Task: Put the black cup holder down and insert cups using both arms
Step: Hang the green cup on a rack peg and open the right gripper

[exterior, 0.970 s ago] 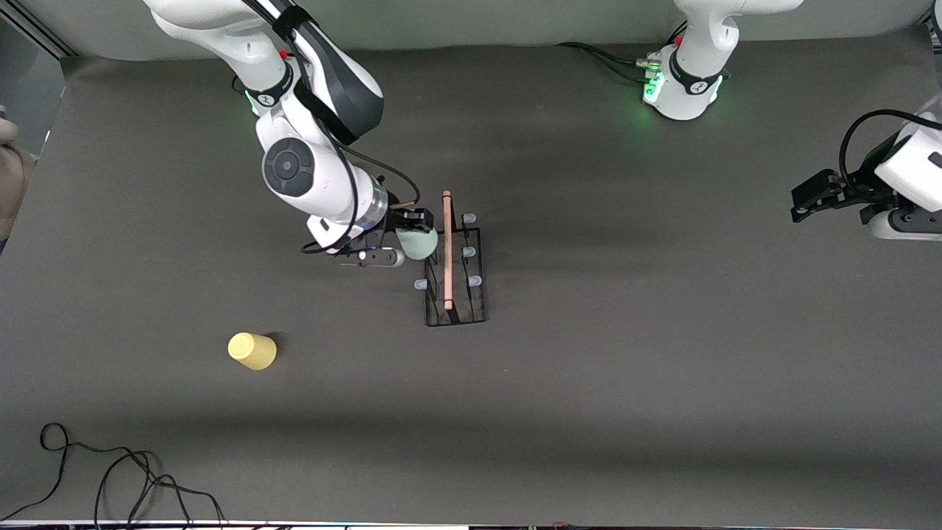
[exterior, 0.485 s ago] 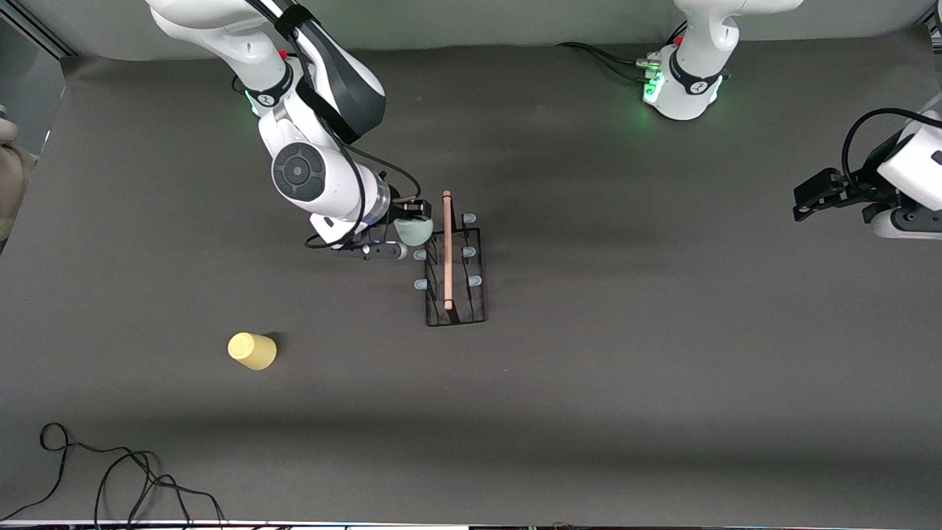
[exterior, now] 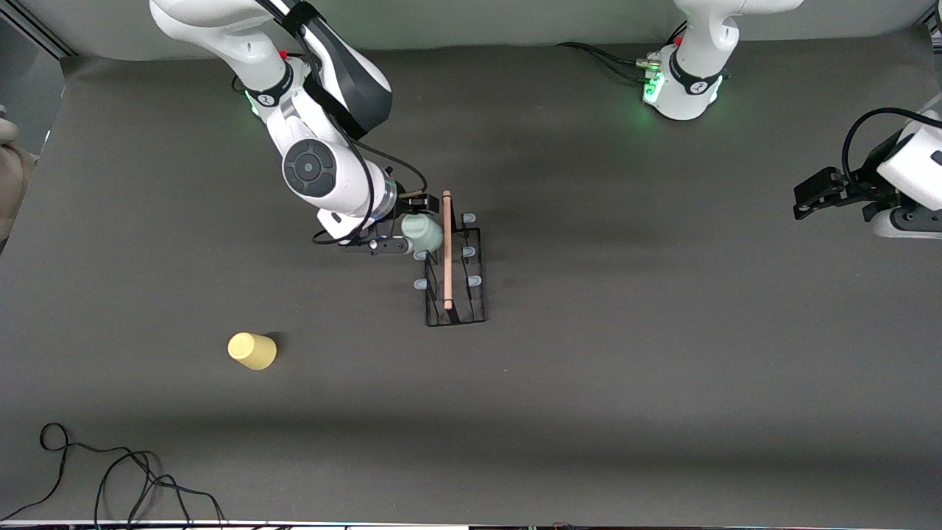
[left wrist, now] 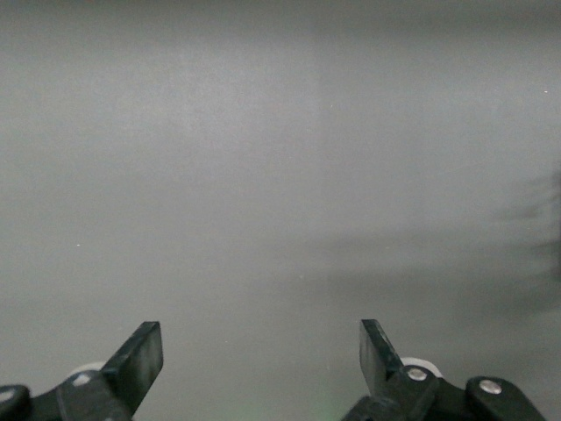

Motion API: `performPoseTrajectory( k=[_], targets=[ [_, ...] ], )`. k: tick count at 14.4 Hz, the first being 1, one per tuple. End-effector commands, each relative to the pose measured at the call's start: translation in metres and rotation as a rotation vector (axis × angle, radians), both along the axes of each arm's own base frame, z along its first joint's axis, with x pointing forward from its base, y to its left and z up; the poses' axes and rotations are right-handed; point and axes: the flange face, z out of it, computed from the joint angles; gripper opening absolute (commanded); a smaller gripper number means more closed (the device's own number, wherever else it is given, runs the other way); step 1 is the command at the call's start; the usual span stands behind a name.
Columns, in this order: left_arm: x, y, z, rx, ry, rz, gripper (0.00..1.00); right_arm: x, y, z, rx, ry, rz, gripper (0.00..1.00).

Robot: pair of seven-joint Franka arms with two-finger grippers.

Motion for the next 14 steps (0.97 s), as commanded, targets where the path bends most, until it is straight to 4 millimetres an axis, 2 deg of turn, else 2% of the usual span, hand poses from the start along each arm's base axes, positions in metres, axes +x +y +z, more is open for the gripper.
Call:
performPoseTrajectory(
  k=[1,3,5,6,8,9,10,12,14],
  targets=[
    [0.000,0.000,0.006,0.016,0.007,-0.018,1.00,0.008,-0.026,0.023,-0.011,-0.043,-0.035,0.99],
    [0.000,0.001,0.006,0.018,0.007,-0.017,1.00,0.037,-0.092,0.032,0.002,-0.065,0.017,0.99],
    [0.001,0.003,0.006,0.018,0.005,-0.014,1.00,0.060,-0.174,0.024,0.024,-0.086,0.111,0.99],
    [0.001,0.000,0.006,0.018,0.005,-0.018,1.00,0.072,-0.208,0.020,0.032,-0.100,0.134,0.99],
    [0.000,-0.001,0.007,0.028,0.002,-0.022,1.00,0.092,-0.258,0.005,0.019,-0.154,0.167,0.99],
    [0.000,-0.001,0.007,0.029,0.003,-0.023,1.00,0.101,-0.266,0.002,0.003,-0.178,0.203,0.99],
    [0.000,-0.001,0.006,0.029,0.005,-0.023,1.00,0.113,-0.273,-0.010,-0.048,-0.188,0.260,0.99],
    [0.000,-0.001,0.007,0.030,0.005,-0.023,1.00,0.133,-0.295,-0.045,-0.161,-0.212,0.330,0.99],
    [-0.001,-0.005,0.008,0.030,0.001,-0.029,1.00,0.142,-0.308,-0.067,-0.184,-0.244,0.348,0.99]
  ],
)
